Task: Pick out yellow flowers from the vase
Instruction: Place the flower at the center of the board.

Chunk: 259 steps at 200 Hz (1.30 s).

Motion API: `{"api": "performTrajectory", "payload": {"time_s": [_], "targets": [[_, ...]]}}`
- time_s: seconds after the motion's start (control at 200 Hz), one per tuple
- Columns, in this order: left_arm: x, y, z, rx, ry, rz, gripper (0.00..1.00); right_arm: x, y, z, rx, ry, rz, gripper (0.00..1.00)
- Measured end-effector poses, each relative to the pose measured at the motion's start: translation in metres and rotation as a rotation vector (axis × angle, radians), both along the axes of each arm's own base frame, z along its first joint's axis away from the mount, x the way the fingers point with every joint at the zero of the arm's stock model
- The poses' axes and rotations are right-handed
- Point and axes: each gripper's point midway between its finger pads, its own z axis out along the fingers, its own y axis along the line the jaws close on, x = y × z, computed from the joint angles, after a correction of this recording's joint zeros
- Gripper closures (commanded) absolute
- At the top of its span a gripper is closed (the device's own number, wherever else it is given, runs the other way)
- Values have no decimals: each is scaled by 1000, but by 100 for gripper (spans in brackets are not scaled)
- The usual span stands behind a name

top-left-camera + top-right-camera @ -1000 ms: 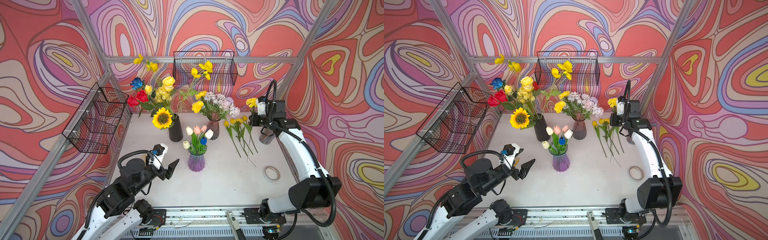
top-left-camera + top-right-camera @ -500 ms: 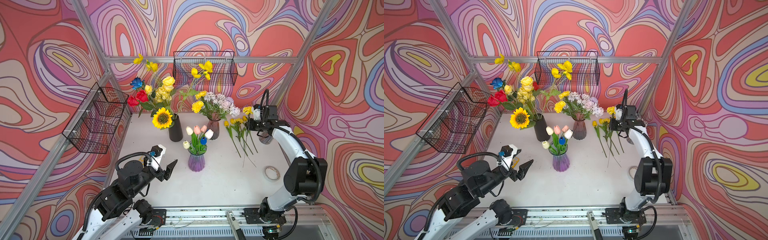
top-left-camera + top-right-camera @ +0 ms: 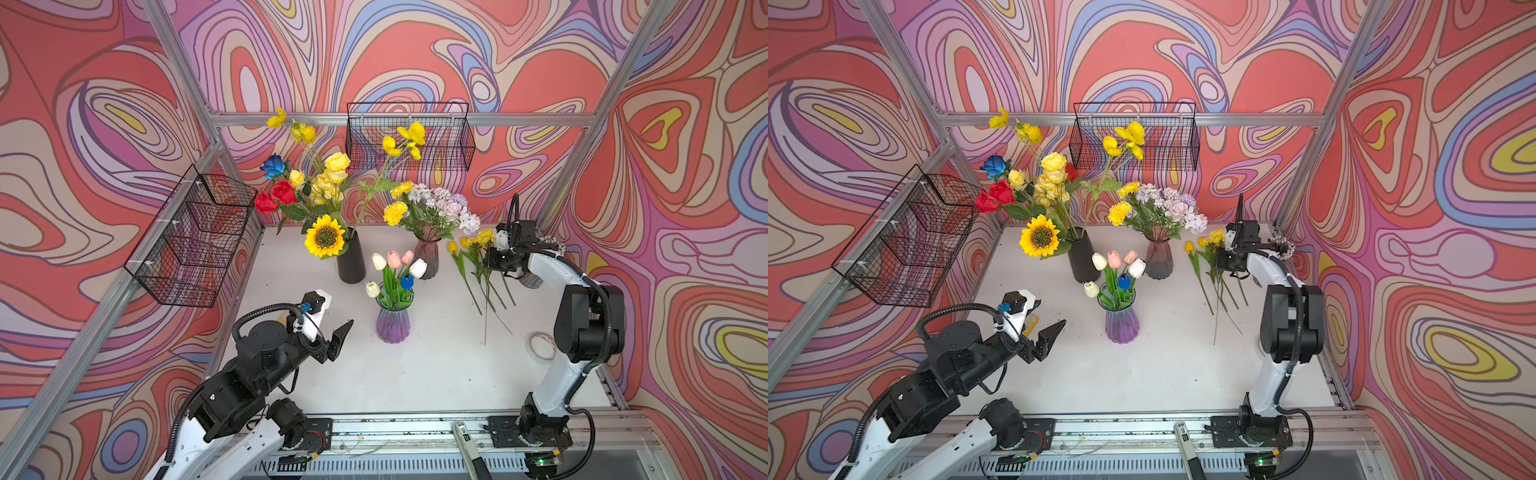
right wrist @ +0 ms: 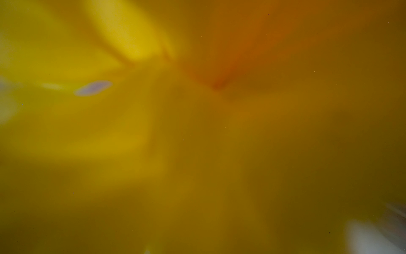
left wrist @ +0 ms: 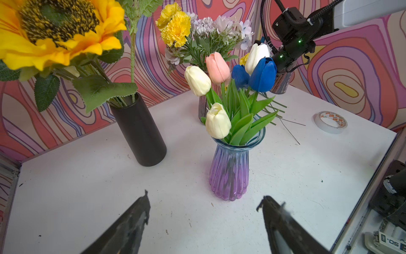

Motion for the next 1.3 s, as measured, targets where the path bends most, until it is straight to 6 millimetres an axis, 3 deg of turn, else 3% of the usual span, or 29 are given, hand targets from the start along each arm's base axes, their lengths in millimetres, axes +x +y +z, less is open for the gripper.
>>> {"api": "performTrajectory", "payload": {"time_s": [0.511, 1.297], "targets": [[-2, 6, -3, 4, 2, 20, 16, 8, -24, -36, -112, 47, -77, 100], [-3, 10, -7, 22, 13, 37, 16, 7, -35, -43, -163, 67, -112, 83]]}}
